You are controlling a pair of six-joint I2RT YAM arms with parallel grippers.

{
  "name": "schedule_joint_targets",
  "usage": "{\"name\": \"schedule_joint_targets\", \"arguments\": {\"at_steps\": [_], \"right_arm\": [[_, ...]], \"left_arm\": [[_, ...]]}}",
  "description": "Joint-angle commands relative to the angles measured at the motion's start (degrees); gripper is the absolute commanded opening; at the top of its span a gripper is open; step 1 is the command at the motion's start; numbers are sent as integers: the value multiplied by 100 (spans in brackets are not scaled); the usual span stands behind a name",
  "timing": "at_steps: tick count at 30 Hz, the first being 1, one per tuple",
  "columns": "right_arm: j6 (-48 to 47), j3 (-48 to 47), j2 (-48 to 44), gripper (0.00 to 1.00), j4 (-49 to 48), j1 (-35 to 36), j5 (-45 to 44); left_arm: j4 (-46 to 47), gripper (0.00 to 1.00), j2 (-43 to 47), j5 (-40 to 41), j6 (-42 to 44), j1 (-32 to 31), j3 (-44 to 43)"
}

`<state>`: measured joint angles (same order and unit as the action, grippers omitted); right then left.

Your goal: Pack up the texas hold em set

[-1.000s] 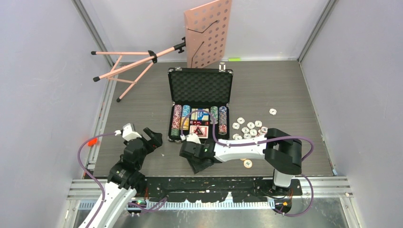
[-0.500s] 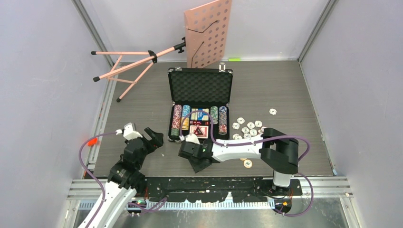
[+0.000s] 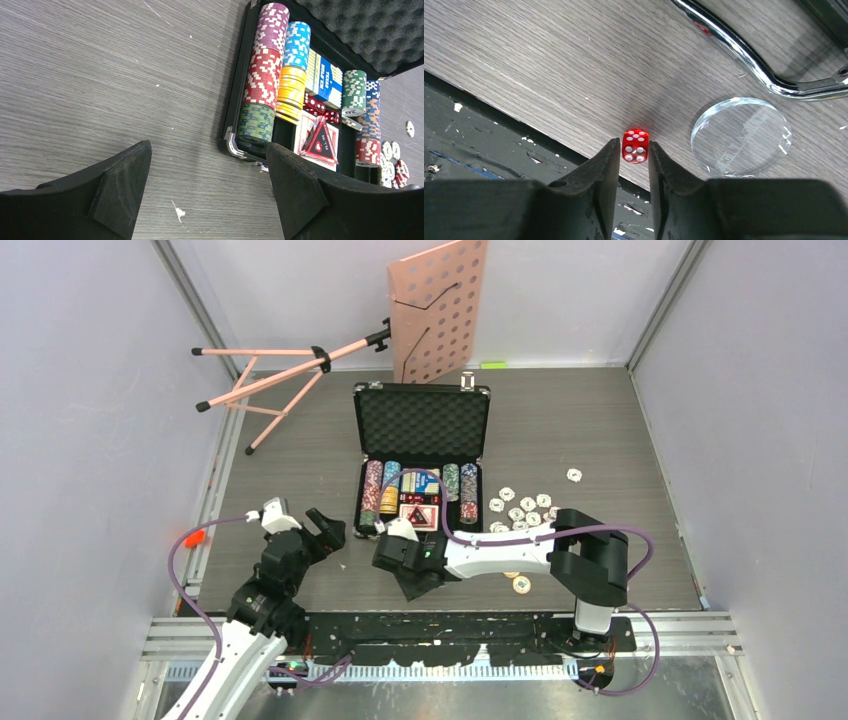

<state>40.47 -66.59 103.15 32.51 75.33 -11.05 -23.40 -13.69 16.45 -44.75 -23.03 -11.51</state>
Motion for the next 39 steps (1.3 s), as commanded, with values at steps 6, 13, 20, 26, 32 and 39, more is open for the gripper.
{"name": "schedule_joint_targets", "arguments": {"at_steps": [6,13,20,26,32,39], "right_arm": [[-92,-203,-118,27,111,38,-138],[-74,-289,-173,26,179,43,-202],[-80,-1077,-370,15,790,-16,-1033],[16,-1600,-372,10,949,-471,-1308],[60,-1782,-328,5,501,-1407,-976],[-111,-2125,-47,5,332,-2166,-1073]], "left_arm": [[263,88,31,-36,63,-9,-9],[273,87,25,-54,72,-9,-9],[285,87,20,-70,81,-9,-1],[283,88,16,-80,81,-9,-1],[307,87,-8,-104,87,-13,3],[361,87,-102,-133,98,-11,-1]]}}
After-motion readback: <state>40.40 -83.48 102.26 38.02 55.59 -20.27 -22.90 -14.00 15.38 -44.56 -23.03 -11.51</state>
